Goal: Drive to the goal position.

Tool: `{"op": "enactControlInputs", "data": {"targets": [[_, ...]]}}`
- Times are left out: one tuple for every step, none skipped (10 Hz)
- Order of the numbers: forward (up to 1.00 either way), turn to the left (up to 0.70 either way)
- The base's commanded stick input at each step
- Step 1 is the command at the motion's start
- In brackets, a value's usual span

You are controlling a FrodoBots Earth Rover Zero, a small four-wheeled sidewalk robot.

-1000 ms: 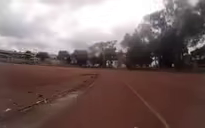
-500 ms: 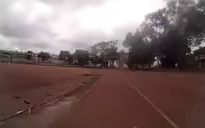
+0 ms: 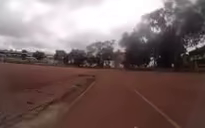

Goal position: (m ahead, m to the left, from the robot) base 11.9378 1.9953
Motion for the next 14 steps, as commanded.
{"op": "enactControlInputs", "data": {"targets": [[1.0, 0.0], [1.0, 0.0], [1.0, 0.0], [1.0, 0.0], [1.0, 0.0], [1.0, 0.0], [1.0, 0.0], [1.0, 0.0], [1.0, -0.4], [1.0, -0.39], [1.0, -0.2], [1.0, 0.0], [1.0, 0.0], [1.0, -0.22]]}}
